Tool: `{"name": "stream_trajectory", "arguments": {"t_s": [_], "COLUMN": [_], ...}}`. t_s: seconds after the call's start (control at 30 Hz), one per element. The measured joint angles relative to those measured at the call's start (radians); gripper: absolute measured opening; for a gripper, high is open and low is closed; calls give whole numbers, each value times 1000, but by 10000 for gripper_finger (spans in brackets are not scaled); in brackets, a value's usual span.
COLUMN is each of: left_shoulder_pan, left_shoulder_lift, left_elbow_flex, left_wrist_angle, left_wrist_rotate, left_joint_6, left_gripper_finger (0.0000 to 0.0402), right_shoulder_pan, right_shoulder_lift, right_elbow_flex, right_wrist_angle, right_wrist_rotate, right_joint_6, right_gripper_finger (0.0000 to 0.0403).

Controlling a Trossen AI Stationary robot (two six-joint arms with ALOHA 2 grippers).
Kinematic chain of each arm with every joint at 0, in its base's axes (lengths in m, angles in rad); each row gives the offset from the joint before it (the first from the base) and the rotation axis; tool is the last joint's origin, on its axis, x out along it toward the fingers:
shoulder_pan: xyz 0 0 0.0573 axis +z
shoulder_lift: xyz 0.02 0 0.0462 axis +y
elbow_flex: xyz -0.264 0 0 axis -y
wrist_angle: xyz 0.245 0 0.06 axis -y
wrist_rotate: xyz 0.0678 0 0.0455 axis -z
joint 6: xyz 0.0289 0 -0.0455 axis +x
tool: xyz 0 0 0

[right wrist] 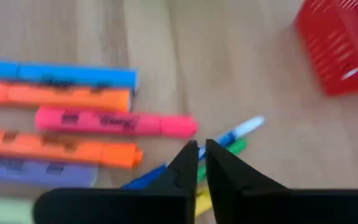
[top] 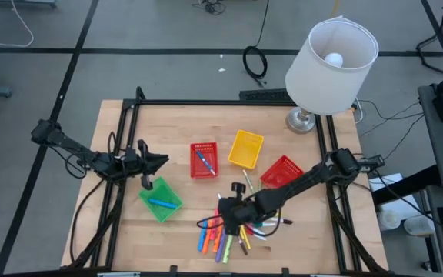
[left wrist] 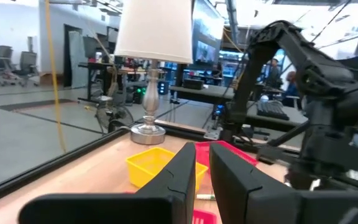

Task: Pick & Place Markers
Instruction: Put the green pen into the yellow bin

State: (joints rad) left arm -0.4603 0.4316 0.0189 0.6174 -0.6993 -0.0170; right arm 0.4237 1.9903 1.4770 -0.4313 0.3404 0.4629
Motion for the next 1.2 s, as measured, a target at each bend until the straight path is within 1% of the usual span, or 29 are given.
{"name": "stream_trajectory", "arguments": {"t_s": [0.23, 0.3, 0.37, 0.5, 0.63, 0.7, 0.77, 0.97, 1.1, 1.2], "left_shoulder_pan": [0, 0, 0, 0, 0, 0, 0, 0, 0, 0], "left_shoulder_lift": [0, 0, 0, 0, 0, 0, 0, 0, 0, 0], "left_elbow_flex": [0, 0, 0, 0, 0, 0, 0, 0, 0, 0], "left_wrist_angle": [8, 8, 9, 13, 13, 12, 12, 9, 7, 7], "left_wrist_rotate": [25, 25, 26, 26, 26, 26, 27, 27, 27, 28], "left_joint_6": [-21, -31, -42, -42, -45, -45, -45, -45, -45, -45], "left_gripper_finger": [56, 56, 56, 56, 56, 56, 56, 56, 56, 56], "right_shoulder_pan": [-4, -6, -7, -6, -17, -21, -25, -31, -31, -31], "right_shoulder_lift": [0, 2, 2, 13, 55, 71, 73, 71, 70, 70], "right_elbow_flex": [-2, -2, -2, -10, -12, -12, -13, -12, -13, -39], "right_wrist_angle": [30, 24, 24, 39, 36, 24, -12, -28, -28, -5], "right_wrist_rotate": [-5, -6, -4, -18, -55, -54, -48, -32, -79, -80], "right_joint_6": [18, 42, 50, 49, 50, 50, 54, 68, 73, 76], "right_gripper_finger": [136, 154, 162, 160, 151, 144, 136, 108, 87, 75]}}
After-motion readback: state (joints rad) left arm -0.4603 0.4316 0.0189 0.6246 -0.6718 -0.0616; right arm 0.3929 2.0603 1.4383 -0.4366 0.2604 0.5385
